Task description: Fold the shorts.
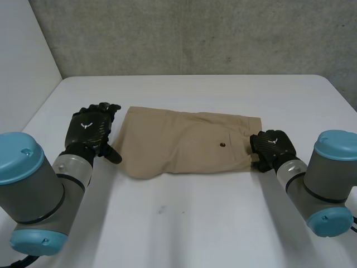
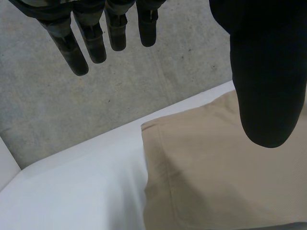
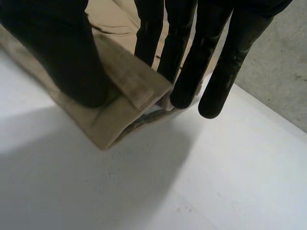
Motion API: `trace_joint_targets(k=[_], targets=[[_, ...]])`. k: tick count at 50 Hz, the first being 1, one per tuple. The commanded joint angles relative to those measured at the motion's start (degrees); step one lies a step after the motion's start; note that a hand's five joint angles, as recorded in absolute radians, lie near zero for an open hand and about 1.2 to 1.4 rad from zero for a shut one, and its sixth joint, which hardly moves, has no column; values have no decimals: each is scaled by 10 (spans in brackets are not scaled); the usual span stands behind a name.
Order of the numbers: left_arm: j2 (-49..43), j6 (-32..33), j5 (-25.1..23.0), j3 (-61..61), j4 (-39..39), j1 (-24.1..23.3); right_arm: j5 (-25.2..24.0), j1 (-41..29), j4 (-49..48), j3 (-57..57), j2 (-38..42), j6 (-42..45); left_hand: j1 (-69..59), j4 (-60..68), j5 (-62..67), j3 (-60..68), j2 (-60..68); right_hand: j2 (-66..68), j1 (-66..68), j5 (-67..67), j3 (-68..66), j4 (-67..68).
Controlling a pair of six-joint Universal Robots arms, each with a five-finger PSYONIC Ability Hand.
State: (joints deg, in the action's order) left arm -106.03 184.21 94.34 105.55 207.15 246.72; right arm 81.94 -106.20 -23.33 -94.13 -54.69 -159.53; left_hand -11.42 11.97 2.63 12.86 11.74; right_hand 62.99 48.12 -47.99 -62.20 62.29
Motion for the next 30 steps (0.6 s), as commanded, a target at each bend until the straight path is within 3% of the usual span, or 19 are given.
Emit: trace_joint_targets(k=[1, 5, 10, 15, 20, 30], targets=[[-1, 0, 1, 0, -1, 3, 32, 28, 13, 11, -37, 12, 14, -20, -26, -29, -17, 170, 319, -220, -178, 177], [3, 0, 1, 0, -2, 5, 34, 62, 53, 14, -81, 47, 14, -20, -26, -29, -17, 170, 319, -220, -178, 177], [15, 0, 0, -1, -5, 5, 31, 115, 138, 40, -96, 185, 14, -20, -26, -29, -17, 170, 319, -220, -178, 177], [30, 4, -1, -17, -18, 4, 34, 109, 158, 76, -96, 285, 14, -20, -26, -29, -17, 170, 319, -220, -178, 177], [36, 1, -1, -64, -70, -1, 19, 8, 160, 124, -112, 285, 14, -20, -26, -29, -17, 170, 319, -220, -178, 177], [31, -5, 5, -183, -113, -32, -109, -182, 160, 192, -60, 241, 14, -20, -26, -29, -17, 170, 319, -220, -178, 177]])
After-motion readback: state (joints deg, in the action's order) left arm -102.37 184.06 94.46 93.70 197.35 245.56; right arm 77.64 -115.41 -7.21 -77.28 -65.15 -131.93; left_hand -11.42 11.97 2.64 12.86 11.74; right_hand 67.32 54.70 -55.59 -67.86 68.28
